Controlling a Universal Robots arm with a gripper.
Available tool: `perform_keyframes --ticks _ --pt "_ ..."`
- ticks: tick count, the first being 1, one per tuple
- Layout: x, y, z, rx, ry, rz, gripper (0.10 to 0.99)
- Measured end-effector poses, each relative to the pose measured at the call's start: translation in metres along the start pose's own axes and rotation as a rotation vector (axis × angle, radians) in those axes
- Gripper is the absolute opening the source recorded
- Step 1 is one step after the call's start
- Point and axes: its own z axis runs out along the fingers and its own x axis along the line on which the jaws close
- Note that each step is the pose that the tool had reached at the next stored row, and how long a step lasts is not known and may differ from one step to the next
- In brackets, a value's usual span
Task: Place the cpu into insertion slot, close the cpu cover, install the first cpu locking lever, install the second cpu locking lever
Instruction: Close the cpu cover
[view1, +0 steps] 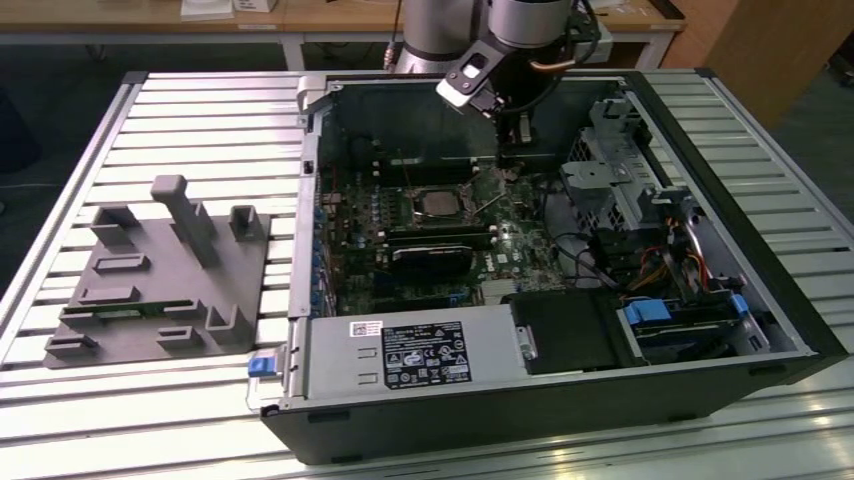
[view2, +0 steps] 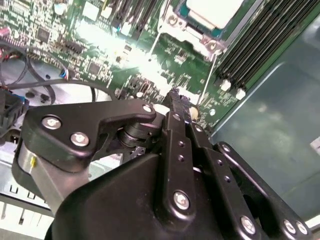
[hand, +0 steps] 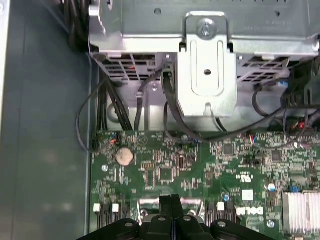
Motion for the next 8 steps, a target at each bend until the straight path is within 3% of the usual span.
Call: perform_keyframes --ticks 8 --pt "0.0009 0.0134 0.0036 0.004 -0.0001 0.0 0.106"
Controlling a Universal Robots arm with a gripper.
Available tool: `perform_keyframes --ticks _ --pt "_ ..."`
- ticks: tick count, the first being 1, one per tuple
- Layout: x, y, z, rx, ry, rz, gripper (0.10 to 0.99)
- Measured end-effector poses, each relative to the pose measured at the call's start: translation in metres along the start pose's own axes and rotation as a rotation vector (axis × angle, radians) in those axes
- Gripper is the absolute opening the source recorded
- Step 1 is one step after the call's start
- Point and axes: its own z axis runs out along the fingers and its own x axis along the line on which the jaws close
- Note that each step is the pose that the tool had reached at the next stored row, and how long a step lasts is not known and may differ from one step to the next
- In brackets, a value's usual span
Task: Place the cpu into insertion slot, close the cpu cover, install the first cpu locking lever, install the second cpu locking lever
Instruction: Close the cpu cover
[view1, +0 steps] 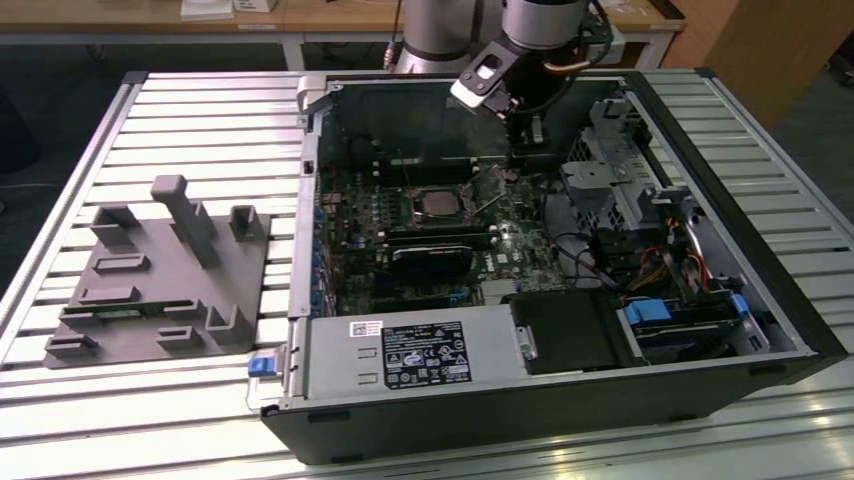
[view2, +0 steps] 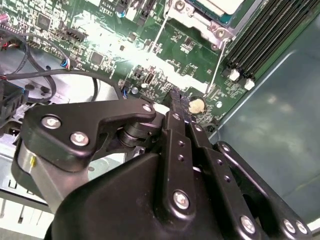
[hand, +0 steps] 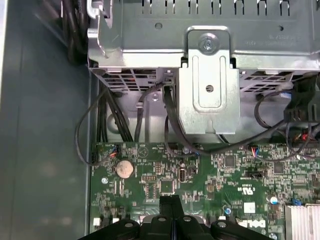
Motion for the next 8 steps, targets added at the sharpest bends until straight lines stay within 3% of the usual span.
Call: perform_keyframes --ticks 8 --pt "0.0 0.0064 0.011 0.007 -0.0003 0.0 0.106"
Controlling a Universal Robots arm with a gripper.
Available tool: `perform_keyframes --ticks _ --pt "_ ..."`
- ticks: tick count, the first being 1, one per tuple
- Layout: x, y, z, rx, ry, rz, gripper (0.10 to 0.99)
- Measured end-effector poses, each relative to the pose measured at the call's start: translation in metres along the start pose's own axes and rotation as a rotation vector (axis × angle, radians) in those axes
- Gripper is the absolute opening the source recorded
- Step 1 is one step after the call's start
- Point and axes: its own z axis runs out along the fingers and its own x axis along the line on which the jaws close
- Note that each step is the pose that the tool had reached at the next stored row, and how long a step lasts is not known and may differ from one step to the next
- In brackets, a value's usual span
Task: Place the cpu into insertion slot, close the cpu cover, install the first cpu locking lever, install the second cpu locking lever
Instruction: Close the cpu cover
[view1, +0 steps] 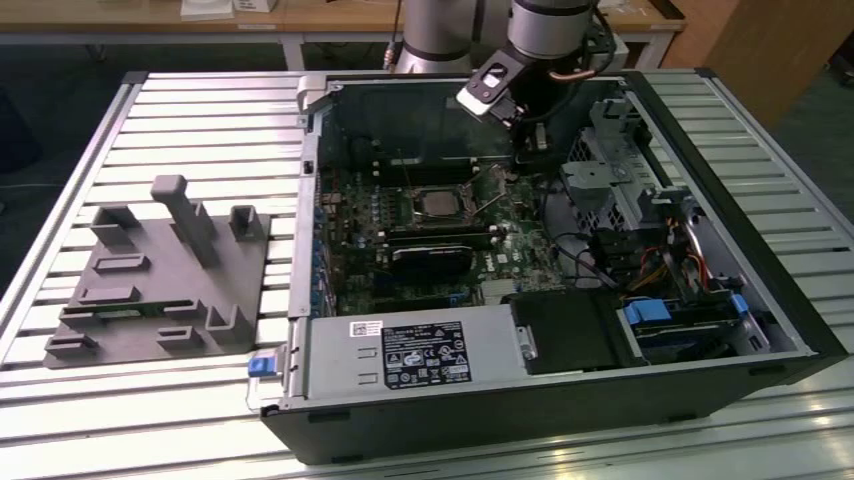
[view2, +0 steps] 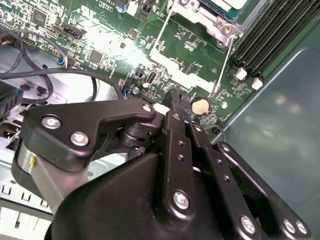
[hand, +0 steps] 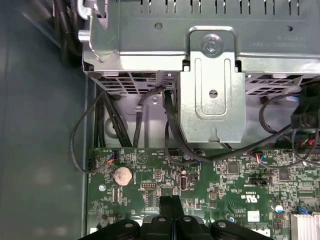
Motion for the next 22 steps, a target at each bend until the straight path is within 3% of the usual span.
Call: perform_keyframes --ticks 11,17,18,19,22 --pt "-0.0001 -0.0002 0.0198 0.006 0.0001 0.0 0.106" --pt "-0.0001 -0.0002 0.0202 0.007 0.0 0.0 0.106" --pt "-0.0001 -0.0001 0.0203 0.013 -0.0002 0.0 0.106" --pt "0.0 0.0 0.0205 0.025 -0.0005 0.0 0.106" --pt "-0.0001 0.0003 0.0212 0.074 -0.0036 0.0 0.106"
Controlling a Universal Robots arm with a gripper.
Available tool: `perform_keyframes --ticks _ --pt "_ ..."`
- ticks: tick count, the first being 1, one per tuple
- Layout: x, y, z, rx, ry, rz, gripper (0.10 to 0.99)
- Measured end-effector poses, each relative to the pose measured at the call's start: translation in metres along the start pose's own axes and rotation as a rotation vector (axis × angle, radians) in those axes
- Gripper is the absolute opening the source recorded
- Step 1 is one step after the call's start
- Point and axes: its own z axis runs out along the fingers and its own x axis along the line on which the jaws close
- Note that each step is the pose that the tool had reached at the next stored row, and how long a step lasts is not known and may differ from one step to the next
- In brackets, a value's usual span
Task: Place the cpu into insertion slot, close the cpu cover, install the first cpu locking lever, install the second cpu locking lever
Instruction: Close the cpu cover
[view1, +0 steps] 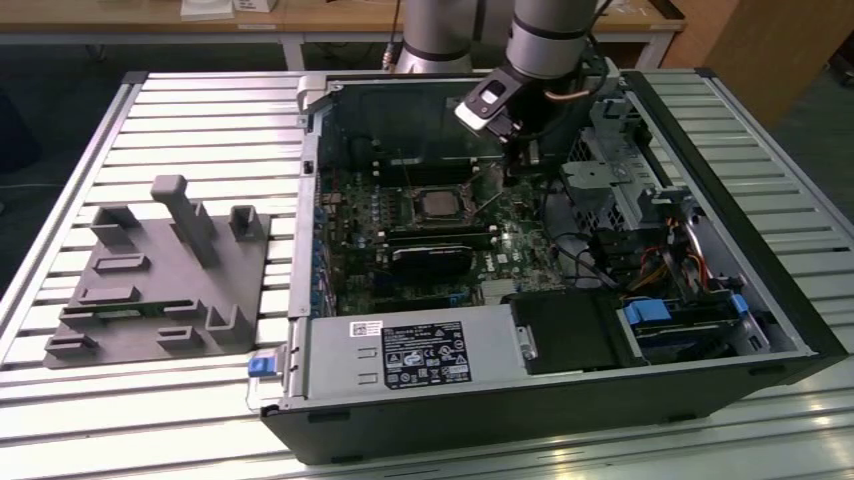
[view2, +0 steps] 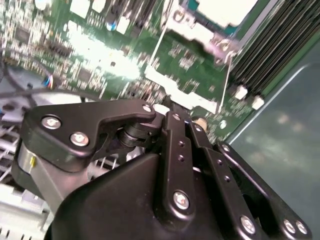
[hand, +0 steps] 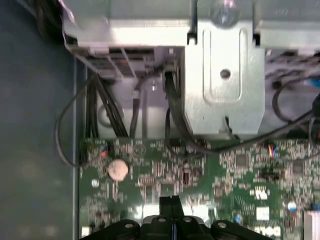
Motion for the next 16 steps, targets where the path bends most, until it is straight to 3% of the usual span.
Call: perform_keyframes --ticks 2,3,4,11,16 --pt "0.0 0.0003 0.0004 0.034 -0.0022 0.0 0.106" --pt "-0.0001 0.0004 0.0004 0.046 -0.0027 0.0 0.106" --pt "0.0 0.0004 0.0004 0.049 -0.0028 0.0 0.106" --pt "0.0 -0.0004 0.0006 0.051 -0.0024 0.0 0.106" --pt "-0.0001 -0.0079 0.0006 0.044 -0.0025 0.0 0.106"
